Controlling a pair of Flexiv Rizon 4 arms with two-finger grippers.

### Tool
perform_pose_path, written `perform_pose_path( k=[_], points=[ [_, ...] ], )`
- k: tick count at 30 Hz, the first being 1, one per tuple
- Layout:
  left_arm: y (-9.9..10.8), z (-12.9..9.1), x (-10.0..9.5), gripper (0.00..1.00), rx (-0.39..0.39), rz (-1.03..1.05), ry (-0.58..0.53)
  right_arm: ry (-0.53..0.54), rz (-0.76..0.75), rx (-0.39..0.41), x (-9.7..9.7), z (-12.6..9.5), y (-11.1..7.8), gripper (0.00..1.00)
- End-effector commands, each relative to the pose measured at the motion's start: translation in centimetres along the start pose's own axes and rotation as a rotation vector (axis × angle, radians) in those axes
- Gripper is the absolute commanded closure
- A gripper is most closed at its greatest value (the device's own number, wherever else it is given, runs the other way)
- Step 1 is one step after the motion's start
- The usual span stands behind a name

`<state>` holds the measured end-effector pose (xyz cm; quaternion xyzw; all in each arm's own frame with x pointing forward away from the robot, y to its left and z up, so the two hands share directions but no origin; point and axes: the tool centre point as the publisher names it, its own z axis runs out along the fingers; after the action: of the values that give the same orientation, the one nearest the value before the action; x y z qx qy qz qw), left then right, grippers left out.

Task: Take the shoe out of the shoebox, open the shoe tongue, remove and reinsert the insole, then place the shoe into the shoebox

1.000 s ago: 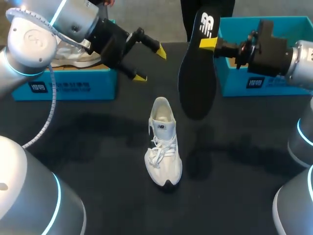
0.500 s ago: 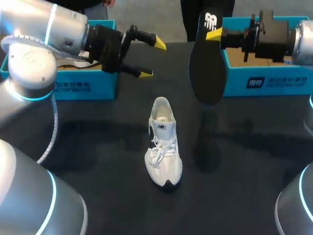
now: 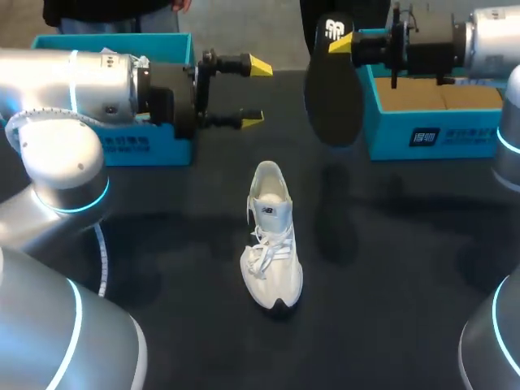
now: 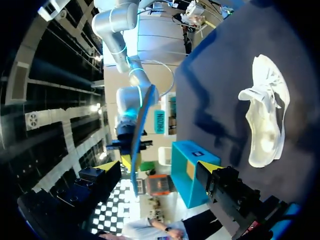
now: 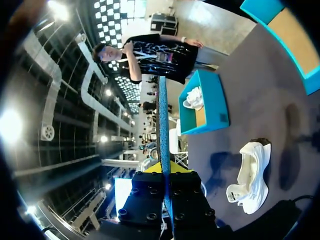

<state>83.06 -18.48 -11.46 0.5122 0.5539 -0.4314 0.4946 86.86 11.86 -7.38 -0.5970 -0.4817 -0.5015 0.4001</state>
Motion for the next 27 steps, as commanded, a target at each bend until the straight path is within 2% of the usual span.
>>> perform_pose_path(
  k=[1, 10, 15, 18, 27],
  points=[
    [-0.2, 0.1, -0.3, 0.00, -0.003, 0.010, -0.076, -0.015, 0.015, 0.029, -0.1, 1.3, 1.3, 1.00],
    [-0.3, 1.1, -1.0, 0.00, 0.014, 0.041, -0.099, -0.023, 0.052, 0.020, -0.6, 2.9, 1.5, 1.00],
    [0.2, 1.8, -1.2, 0.00, 0.004, 0.051, -0.120, -0.022, 0.066, 0.039, -0.4, 3.9, 1.2, 1.00],
    [0.2, 2.1, -1.4, 0.00, 0.006, 0.061, -0.131, -0.035, 0.086, 0.050, -1.0, 4.3, 1.0, 1.00],
    [-0.3, 3.1, -1.0, 0.00, 0.015, 0.099, -0.122, -0.042, 0.112, 0.067, -1.7, 5.6, 0.8, 1.00]
  ],
)
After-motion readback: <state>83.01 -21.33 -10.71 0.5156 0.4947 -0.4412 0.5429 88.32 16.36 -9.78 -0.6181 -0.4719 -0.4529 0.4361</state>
